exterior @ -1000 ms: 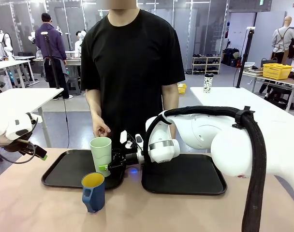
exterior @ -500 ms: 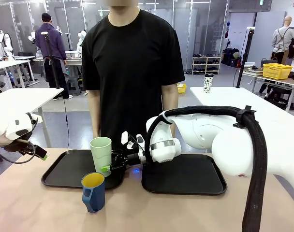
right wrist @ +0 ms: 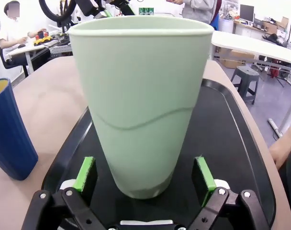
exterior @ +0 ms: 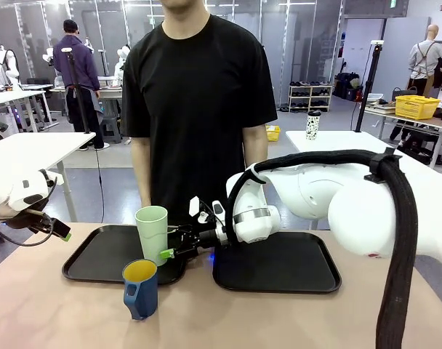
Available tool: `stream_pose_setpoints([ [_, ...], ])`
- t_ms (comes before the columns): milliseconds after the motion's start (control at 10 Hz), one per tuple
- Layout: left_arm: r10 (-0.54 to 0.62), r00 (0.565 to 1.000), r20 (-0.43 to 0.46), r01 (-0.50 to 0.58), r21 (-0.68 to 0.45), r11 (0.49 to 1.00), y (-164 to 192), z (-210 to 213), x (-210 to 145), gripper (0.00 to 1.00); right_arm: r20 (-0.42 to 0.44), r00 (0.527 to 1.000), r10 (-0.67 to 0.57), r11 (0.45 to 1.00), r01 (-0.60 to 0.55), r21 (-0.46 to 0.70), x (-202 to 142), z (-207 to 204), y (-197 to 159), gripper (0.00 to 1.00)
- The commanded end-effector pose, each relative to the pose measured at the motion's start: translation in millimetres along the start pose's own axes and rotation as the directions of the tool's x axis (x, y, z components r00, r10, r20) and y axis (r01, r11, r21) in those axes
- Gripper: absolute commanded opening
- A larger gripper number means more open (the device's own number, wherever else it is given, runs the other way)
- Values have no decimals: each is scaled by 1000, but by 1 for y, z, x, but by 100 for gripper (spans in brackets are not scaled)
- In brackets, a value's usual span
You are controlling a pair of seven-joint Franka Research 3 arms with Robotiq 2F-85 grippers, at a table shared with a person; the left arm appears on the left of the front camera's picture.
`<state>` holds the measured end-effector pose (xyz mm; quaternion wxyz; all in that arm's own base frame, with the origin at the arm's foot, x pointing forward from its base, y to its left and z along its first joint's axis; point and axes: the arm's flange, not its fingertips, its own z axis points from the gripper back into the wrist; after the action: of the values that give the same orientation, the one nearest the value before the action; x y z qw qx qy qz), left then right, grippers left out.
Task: Sort and store the cups by type.
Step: Place the picked Reusable plastic cup into the Flat Tray indicated by the person, then pick up the Handle plastic cup and place it into the empty Flat Tray.
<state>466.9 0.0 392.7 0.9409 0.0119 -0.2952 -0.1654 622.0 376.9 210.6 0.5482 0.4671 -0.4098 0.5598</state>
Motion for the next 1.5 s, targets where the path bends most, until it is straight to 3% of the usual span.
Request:
stream_pose_setpoints([
  [0,-8,1000,-1,8,6,1000,1,1,0,100,-26,999,-48,998,47,-37,8,17,15,100],
  [700,-8,1000,-1,8,6,1000,1,1,0,100,-192,975,-114,986,87,-143,25,84,50,100],
  [800,-8,1000,-1,8,6,1000,1,1,0,100,-197,973,-123,985,95,-145,29,89,54,100],
  [900,-8,1000,-1,8,6,1000,1,1,0,100,-137,987,-80,990,62,-126,16,78,37,100],
  [1400,-8,1000,-1,8,6,1000,1,1,0,100,-137,987,-80,990,62,-126,16,78,37,100],
])
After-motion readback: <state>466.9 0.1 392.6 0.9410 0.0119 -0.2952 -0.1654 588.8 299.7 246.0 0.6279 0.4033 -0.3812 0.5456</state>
